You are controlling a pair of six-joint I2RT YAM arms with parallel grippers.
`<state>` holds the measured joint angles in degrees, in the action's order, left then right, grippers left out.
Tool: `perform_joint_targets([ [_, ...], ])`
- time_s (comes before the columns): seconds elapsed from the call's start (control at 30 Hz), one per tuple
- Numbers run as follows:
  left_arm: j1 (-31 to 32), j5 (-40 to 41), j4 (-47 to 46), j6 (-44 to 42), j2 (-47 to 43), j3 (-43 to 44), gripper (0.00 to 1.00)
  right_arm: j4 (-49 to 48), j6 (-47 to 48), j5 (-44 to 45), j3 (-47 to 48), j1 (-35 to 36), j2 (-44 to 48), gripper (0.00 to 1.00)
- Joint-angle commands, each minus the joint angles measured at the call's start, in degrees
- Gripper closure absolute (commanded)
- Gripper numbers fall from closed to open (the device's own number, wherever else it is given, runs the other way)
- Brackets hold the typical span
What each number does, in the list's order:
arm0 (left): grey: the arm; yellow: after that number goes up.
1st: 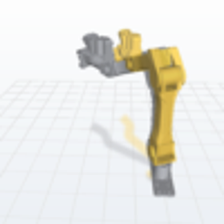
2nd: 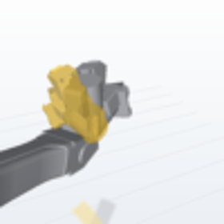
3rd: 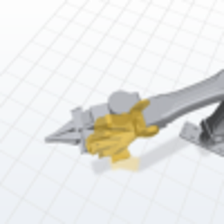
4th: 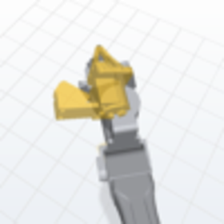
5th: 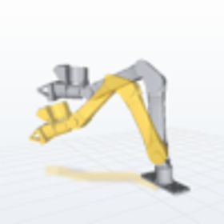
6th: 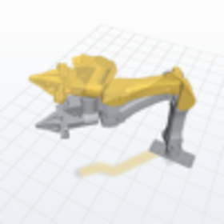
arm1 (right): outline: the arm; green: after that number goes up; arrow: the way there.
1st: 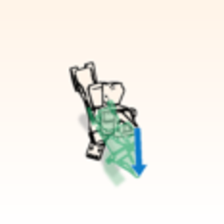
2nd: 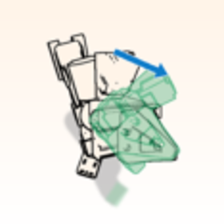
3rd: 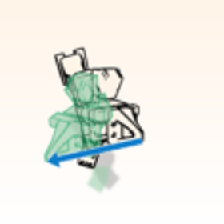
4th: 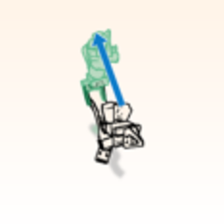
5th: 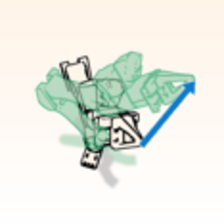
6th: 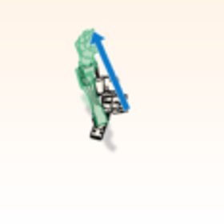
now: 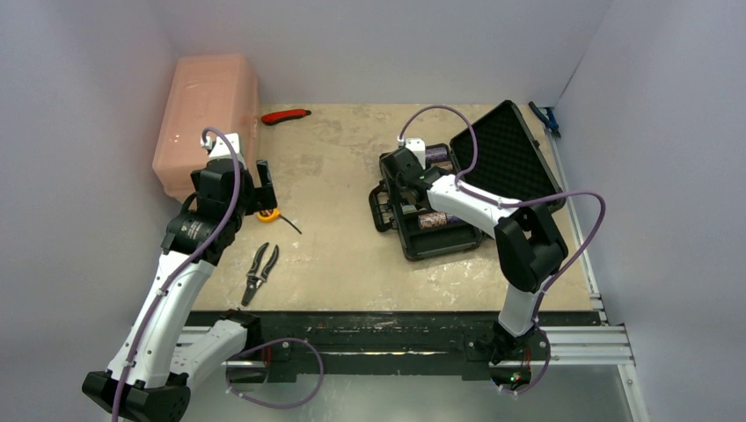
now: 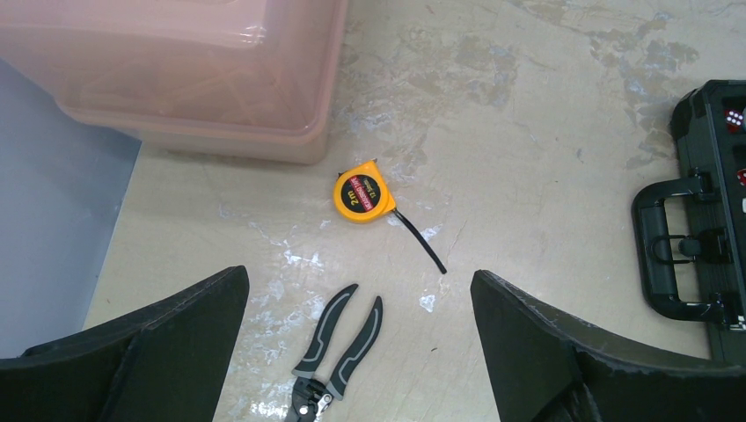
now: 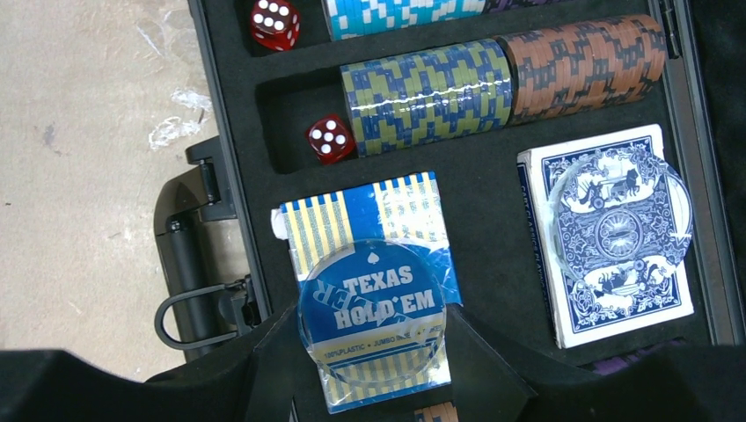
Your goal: Pack up texas hold em set
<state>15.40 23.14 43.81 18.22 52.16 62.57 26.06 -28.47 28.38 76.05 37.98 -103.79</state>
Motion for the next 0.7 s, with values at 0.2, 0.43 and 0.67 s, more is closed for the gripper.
perform_joint_targets([
  [0.2, 0.11, -0.27, -1.97, -1.05, -0.03, 0.06, 0.02, -0.9, -0.89, 0.4, -0.55, -1.49, 0.71, 1.0],
  [0.43, 0.16, -0.15, -1.93, -1.04, -0.02, 0.06, 0.02, -1.03, -0.58, 0.01, -0.88, -1.59, 0.69, 1.0],
  [0.67, 0.16, -0.19, -1.95, -1.08, -0.04, -0.05, 0.02, -1.24, -0.36, -0.67, -1.57, -1.68, 0.68, 0.8],
])
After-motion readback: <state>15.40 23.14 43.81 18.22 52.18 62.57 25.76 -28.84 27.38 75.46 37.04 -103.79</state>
